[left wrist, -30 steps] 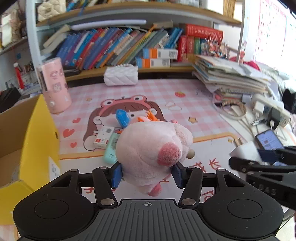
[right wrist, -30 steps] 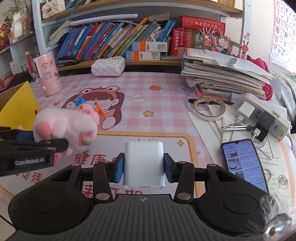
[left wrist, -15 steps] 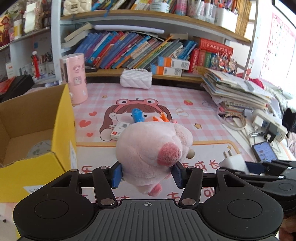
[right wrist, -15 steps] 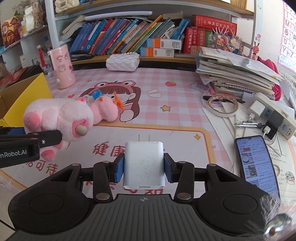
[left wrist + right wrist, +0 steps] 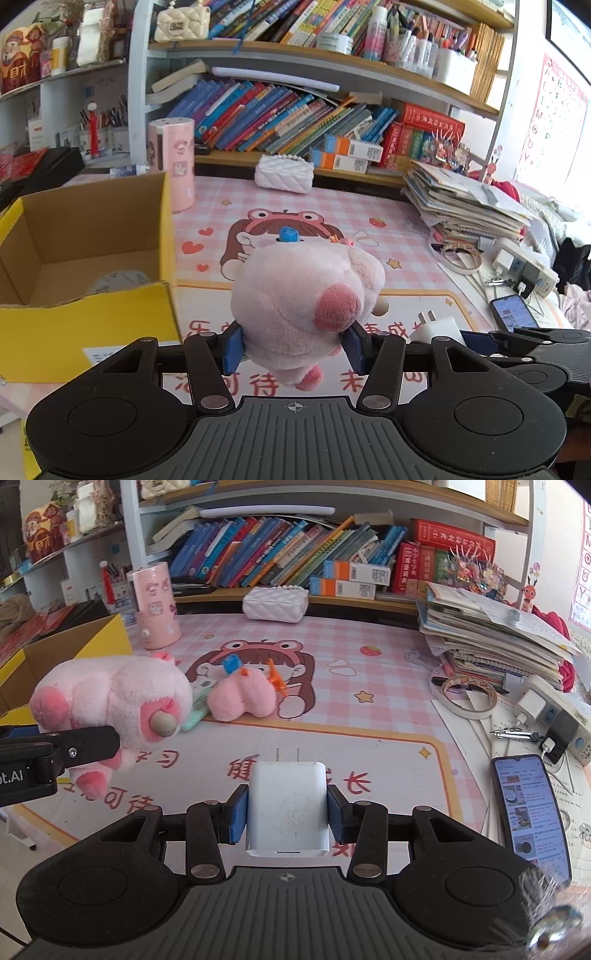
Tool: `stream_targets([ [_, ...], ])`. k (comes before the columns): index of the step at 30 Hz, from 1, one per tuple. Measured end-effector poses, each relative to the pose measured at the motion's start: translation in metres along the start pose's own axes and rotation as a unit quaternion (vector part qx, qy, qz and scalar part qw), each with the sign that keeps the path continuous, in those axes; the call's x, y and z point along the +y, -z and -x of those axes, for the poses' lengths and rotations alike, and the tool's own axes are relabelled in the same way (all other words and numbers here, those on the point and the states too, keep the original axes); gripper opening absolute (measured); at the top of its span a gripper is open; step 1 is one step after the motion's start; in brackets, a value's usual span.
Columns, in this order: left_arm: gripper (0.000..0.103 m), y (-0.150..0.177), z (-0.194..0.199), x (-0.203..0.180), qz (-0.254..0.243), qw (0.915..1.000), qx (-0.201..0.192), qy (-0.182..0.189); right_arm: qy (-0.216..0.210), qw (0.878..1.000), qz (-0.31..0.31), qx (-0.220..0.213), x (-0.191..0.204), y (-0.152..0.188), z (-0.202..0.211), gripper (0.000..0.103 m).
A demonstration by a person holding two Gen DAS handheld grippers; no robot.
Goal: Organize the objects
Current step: 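Carry the pig and charger with both grippers over the yellow box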
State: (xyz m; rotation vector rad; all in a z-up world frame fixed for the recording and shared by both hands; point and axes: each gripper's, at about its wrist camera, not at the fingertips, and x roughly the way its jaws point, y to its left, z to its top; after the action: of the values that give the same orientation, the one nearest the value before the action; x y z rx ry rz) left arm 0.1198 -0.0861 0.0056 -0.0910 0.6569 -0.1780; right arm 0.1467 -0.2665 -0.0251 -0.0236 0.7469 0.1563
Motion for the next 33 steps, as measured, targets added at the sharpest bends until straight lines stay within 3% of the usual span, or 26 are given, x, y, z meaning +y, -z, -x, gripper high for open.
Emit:
stream_targets([
  [9, 0.052, 0.014, 0.036, 0.029, 0.009, 0.9999, -0.014, 0.001, -0.003, 1.0, 0.014, -0.007, 0.04, 0.009, 0.021, 0.041],
  [22, 0.052, 0.047, 0.096, 0.094, 0.047, 0.9983, -0.016, -0.03, -0.027, 0.999, 0.046, -0.009, 0.119, 0.034, 0.056, 0.041],
  [33, 0.052, 0.068, 0.132, 0.127, 0.052, 0.9976, -0.015, -0.042, -0.039, 0.998, 0.049, -0.009, 0.167, 0.057, 0.079, 0.041],
])
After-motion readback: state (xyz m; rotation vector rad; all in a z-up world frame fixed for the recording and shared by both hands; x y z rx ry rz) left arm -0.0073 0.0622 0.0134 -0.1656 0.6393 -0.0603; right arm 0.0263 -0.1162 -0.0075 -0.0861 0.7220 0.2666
